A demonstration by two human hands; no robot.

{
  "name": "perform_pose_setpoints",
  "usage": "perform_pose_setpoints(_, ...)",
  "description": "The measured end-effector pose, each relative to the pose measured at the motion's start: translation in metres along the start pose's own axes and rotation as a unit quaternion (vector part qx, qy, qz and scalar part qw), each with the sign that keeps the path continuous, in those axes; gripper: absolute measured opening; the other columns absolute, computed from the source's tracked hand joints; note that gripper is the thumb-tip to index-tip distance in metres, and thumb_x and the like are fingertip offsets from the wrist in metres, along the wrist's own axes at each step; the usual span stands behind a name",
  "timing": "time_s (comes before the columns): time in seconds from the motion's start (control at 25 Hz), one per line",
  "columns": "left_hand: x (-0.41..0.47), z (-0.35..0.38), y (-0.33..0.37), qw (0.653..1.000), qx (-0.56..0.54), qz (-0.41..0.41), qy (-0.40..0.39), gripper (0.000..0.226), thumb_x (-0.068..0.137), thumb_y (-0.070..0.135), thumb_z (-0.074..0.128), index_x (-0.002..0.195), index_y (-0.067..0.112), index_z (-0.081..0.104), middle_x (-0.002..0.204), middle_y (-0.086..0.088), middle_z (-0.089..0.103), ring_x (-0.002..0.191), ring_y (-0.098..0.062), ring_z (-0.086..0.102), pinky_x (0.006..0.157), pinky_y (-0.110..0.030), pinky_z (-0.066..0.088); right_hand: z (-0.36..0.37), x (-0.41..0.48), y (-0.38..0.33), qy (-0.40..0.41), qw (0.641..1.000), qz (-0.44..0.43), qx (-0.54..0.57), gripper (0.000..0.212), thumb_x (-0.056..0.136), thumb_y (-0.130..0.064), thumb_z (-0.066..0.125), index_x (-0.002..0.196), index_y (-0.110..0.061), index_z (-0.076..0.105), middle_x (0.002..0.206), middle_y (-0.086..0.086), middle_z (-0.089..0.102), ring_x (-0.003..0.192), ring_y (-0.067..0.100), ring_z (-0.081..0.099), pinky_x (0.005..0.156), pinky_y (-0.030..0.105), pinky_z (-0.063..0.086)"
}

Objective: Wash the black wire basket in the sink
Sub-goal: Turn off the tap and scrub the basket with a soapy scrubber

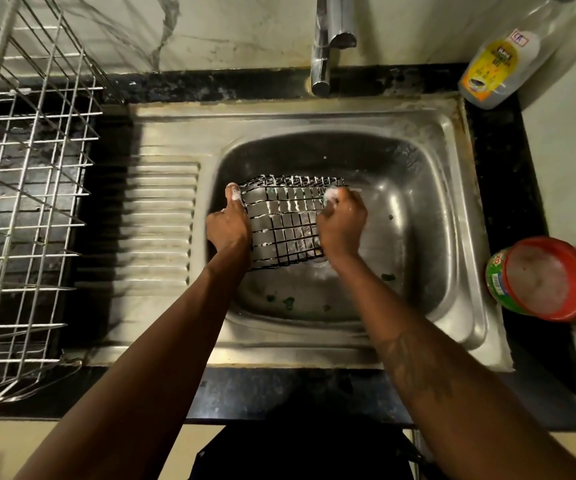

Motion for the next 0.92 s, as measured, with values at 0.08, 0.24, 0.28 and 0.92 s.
perform_pose_setpoints(0.08,-0.001,-0.002,0.002,1.000,0.009,0.013,0.006,0.076,0.086,0.074,0.053,0.086,-0.001,0.067,0.077,-0.014,0.069,0.074,-0.031,0.066,0.077,-0.045,0.056,0.000,-0.041,-0.052,0.018,0.995,-0.062,0.072,0.019,0.083,0.004,0.062,0.100,-0.001,0.069,0.095,0.015,0.065,0.085,0.019,0.057,0.072,0.005,0.033)
perform_pose_setpoints(0.24,-0.006,-0.003,0.003,1.000,0.008,0.017,-0.009,0.074,0.079,0.080,0.052,0.061,0.008,0.056,0.057,-0.002,0.057,0.064,-0.030,0.060,0.070,-0.045,0.054,-0.004,-0.058,-0.062,0.030,0.986,-0.110,0.124,0.023,0.080,0.008,0.063,0.098,-0.004,0.073,0.087,0.012,0.065,0.081,0.020,0.057,0.071,0.021,0.043)
perform_pose_setpoints(0.28,-0.005,-0.002,0.001,1.000,0.011,0.014,-0.009,0.077,0.073,0.084,0.050,0.063,0.008,0.057,0.057,-0.001,0.057,0.063,-0.030,0.060,0.069,-0.048,0.055,-0.005,-0.045,-0.037,0.040,0.989,-0.076,0.119,0.022,0.082,0.006,0.063,0.097,-0.004,0.073,0.087,0.012,0.066,0.080,0.022,0.059,0.070,0.029,0.049)
perform_pose_setpoints(0.92,0.000,0.001,0.011,0.996,0.062,0.056,-0.043,0.068,0.096,0.060,0.047,0.101,-0.005,0.069,0.086,-0.011,0.061,0.085,-0.032,0.063,0.074,-0.031,0.050,-0.008,-0.076,-0.066,0.011,0.989,-0.090,0.116,0.028,0.086,0.004,0.064,0.111,-0.003,0.074,0.094,0.013,0.072,0.083,0.018,0.063,0.076,0.012,0.045)
Point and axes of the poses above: each hand's wrist, its own x-axis towards the middle knuckle, its own z-axis out of the palm, y = z × x, the point moved 9 cm from there along x, towards the middle knuckle
